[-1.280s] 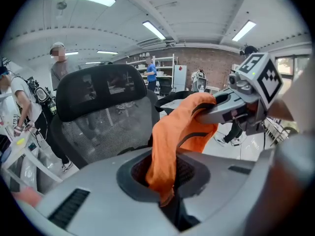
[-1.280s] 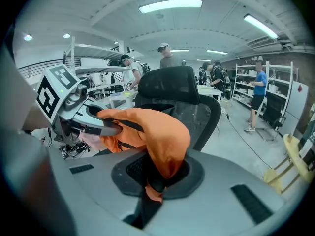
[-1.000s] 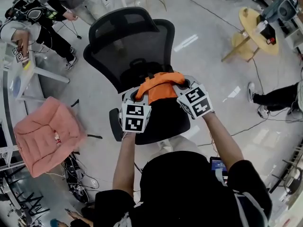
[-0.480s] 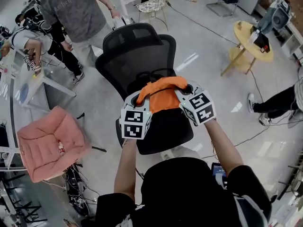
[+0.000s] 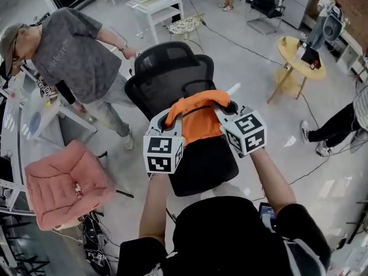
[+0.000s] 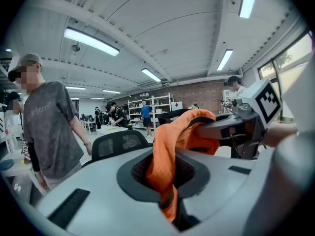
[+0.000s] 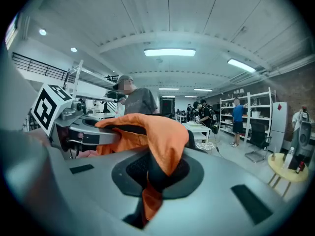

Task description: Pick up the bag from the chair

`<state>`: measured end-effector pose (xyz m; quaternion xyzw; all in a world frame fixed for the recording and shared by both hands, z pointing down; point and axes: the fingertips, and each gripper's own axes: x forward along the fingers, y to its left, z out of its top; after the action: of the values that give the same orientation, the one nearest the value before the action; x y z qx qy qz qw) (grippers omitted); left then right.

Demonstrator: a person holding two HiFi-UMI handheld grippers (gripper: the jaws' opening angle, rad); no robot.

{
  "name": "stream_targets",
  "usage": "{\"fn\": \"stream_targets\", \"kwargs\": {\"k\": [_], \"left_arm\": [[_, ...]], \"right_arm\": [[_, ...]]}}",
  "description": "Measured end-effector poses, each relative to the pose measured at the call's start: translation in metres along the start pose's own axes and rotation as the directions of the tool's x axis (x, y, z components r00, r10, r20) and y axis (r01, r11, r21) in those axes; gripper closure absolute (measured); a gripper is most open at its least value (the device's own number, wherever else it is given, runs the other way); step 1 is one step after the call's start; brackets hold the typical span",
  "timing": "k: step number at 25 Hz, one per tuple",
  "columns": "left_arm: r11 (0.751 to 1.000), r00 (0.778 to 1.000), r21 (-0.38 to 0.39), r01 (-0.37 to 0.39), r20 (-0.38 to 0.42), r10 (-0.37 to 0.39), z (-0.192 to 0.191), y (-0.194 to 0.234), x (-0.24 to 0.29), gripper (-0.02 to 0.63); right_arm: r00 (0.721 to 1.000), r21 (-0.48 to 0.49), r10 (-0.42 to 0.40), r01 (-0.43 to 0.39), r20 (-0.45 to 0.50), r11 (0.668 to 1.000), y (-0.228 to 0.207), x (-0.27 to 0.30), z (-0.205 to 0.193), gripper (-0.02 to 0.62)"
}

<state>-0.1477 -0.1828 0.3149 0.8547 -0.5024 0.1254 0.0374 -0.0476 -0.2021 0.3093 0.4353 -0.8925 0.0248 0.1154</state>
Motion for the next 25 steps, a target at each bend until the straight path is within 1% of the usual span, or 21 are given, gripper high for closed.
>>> {"fn": "stream_targets", "kwargs": {"k": [8,13,20,25], "left_arm": [[1.000,0.997,0.007,-0.005,0.077,0.004,0.023,-0.004,-0.039,0.572],[1.000,0.992,0.012,0.005,0.123,-0.007,0.030,-0.015,-0.048,0.572],[1.000,0.988,-0.010,0.020,0.155,-0.018,0.036,-0.020,-0.068,0.572],[1.000,0.985,-0.003,0.017,0.171,-0.017,0.049,-0.036,-0.079,0.572]], "right_arm": [[0.998,0.013,-0.016,0.015,0.061,1.000,0.028,-0.027,0.020,0.580],[0.997,0.005,-0.021,0.020,0.075,1.000,0.032,-0.045,0.022,0.580],[0.994,-0.011,-0.016,0.017,0.111,1.000,0.045,-0.060,0.035,0.580],[0.992,-0.003,-0.015,0.016,0.129,1.000,0.044,-0.079,0.043,0.580]]}}
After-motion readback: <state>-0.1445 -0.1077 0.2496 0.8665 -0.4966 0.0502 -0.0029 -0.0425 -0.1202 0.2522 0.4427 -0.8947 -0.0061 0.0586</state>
